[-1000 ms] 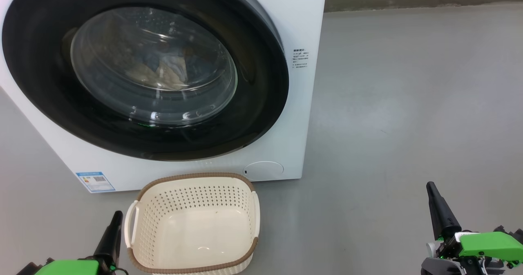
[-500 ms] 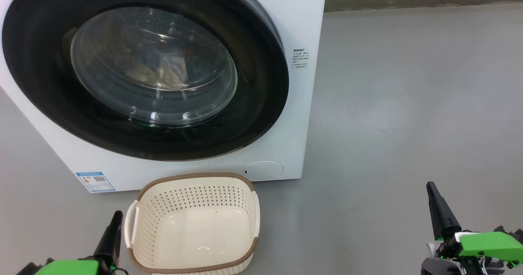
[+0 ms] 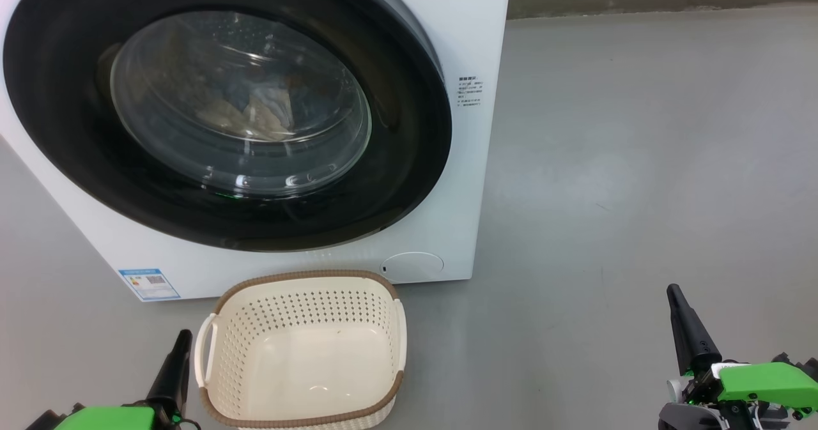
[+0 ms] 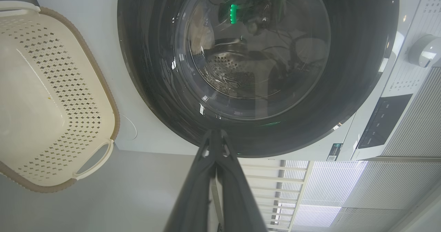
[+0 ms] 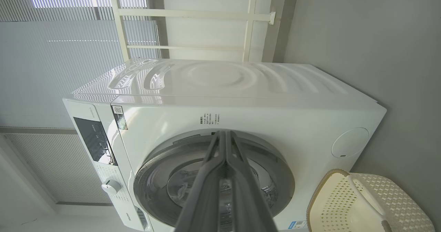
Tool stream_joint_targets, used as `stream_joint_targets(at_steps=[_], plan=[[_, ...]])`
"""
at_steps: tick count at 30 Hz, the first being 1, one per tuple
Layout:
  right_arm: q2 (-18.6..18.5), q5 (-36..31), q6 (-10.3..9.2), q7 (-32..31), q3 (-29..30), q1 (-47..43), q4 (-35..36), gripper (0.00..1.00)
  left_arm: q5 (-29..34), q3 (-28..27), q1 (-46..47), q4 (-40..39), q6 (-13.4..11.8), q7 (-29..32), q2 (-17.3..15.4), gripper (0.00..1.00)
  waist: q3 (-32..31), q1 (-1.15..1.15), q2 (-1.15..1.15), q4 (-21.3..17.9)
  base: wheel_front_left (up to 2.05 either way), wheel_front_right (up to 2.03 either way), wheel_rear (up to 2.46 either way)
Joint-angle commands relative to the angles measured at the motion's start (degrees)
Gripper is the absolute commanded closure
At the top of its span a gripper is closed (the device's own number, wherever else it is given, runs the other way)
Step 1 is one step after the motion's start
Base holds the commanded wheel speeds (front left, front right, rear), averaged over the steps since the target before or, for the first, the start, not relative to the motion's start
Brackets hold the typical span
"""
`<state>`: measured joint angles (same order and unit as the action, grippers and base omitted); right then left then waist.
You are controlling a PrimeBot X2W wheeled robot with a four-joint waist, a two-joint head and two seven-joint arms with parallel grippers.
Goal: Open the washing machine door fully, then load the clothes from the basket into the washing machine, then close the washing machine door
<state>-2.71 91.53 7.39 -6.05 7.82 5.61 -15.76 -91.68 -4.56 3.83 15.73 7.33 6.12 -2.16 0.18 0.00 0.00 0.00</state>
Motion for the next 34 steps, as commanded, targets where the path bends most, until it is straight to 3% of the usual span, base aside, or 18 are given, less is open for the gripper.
stream_joint_targets(at_steps=[1,34], plan=[[-0.2,0.6,0.1,-0.4,-1.3,0.6,1.7,1.0,-0.5,-2.0,2.4,-1.7,0.2,0.4,-0.7,1.0,0.0,0.0,0.0,0.0,0.0,0.0,0.0],[-0.2,0.6,0.1,-0.4,-1.3,0.6,1.7,1.0,-0.5,-2.0,2.4,-1.7,0.2,0.4,-0.7,1.0,0.0,0.0,0.0,0.0,0.0,0.0,0.0]])
